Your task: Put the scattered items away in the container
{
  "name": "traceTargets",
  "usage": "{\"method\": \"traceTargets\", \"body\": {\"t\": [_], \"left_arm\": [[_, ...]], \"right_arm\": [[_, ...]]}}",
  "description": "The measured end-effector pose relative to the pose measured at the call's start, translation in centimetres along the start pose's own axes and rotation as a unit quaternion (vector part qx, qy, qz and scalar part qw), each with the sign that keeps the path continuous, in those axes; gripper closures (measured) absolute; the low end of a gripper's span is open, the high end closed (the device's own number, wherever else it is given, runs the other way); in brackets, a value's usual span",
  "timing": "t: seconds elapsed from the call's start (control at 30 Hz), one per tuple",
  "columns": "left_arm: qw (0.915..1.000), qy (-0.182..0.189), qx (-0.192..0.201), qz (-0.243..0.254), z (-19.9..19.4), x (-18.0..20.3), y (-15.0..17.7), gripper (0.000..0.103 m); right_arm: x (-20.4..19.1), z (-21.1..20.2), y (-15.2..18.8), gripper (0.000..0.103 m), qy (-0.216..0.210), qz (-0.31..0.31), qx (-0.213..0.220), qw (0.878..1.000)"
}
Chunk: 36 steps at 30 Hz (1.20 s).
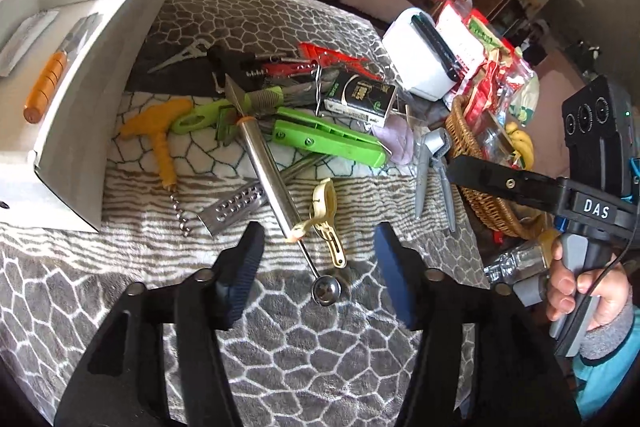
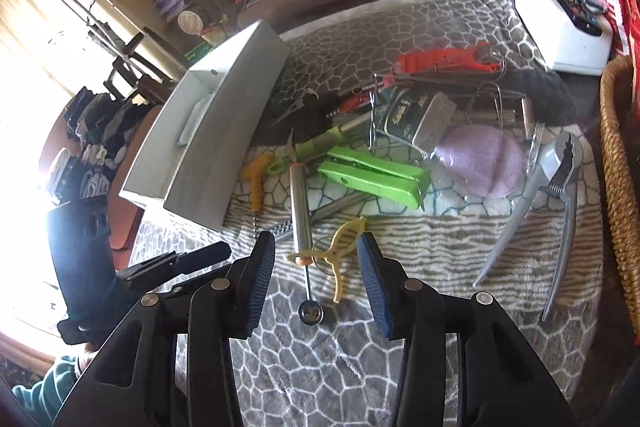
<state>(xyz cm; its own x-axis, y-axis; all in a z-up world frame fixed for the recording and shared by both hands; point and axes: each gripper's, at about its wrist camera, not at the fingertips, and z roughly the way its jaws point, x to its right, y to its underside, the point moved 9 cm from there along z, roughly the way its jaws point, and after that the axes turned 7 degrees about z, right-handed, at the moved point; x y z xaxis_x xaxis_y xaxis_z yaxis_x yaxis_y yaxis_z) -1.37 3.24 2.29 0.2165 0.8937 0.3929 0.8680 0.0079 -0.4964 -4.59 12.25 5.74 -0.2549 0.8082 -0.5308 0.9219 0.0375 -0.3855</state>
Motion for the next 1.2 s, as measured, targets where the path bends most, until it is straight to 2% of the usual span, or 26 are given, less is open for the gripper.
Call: {"method": "traceTargets", "body": {"t": [0.1,0.27,0.4,0.43,0.5,0.53,0.57,0.63,0.67,0.8,0.93,0.97,1.0,1.03,1.1,1.2], "left_arm": [[0.9998,0.001,-0.013,-0.012,1.5,-0.3,0.6,0.037],[0.9992,-0.009,-0.031,0.024,2.9,-0.7,1.0,0.040],[0.9973,-0.026,-0.035,0.060,2.7,-1.0,0.8,0.040],[0.9963,-0.030,-0.038,0.071,2.8,-1.0,0.8,0.040],[0.9931,-0.035,-0.050,0.100,3.3,-0.6,0.7,0.040],[0.9903,-0.039,-0.058,0.120,3.7,-0.3,0.6,0.040],[0.9867,-0.044,-0.068,0.141,4.1,0.1,0.7,0.042],[0.9794,-0.046,-0.086,0.177,4.8,0.8,0.7,0.067],[0.9762,-0.047,-0.095,0.189,5.2,1.0,0.7,0.070],[0.9663,-0.053,-0.112,0.226,6.2,1.3,0.5,0.071],[0.9617,-0.046,-0.120,0.242,6.6,1.4,0.5,0.071],[0.9612,-0.038,-0.122,0.244,6.6,1.6,0.7,0.073],[0.9596,-0.036,-0.122,0.251,6.6,1.7,0.8,0.079],[0.9577,-0.035,-0.122,0.258,6.6,1.9,1.0,0.092],[0.9574,-0.037,-0.119,0.260,6.5,2.1,1.0,0.094],[0.9615,-0.033,-0.115,0.247,6.2,2.3,0.9,0.094]], "right_arm": [[1.0,2.5,1.5,0.058,0.018,-0.006,-0.017,1.000],[2.2,6.1,3.9,0.063,0.022,0.002,-0.043,0.999],[1.8,7.9,4.8,0.066,0.053,-0.043,-0.054,0.996],[1.8,8.4,5.0,0.069,0.063,-0.055,-0.058,0.995],[1.9,9.1,5.4,0.082,0.069,-0.064,-0.067,0.993],[1.9,9.3,5.6,0.091,0.066,-0.066,-0.069,0.993],[2.0,9.3,5.7,0.092,0.065,-0.068,-0.068,0.993],[2.1,9.0,5.7,0.095,0.057,-0.065,-0.065,0.994],[2.3,8.9,5.8,0.095,0.053,-0.060,-0.066,0.995],[2.8,8.7,5.7,0.095,0.050,-0.054,-0.069,0.995],[3.2,8.3,5.8,0.095,0.045,-0.049,-0.061,0.996],[3.3,8.1,5.9,0.095,0.044,-0.051,-0.057,0.996],[3.3,7.9,5.9,0.095,0.044,-0.051,-0.054,0.996],[3.4,7.8,5.9,0.095,0.043,-0.049,-0.052,0.996],[3.5,7.5,5.8,0.095,0.044,-0.046,-0.049,0.997],[3.4,6.9,5.6,0.095,0.050,-0.051,-0.047,0.996]]}}
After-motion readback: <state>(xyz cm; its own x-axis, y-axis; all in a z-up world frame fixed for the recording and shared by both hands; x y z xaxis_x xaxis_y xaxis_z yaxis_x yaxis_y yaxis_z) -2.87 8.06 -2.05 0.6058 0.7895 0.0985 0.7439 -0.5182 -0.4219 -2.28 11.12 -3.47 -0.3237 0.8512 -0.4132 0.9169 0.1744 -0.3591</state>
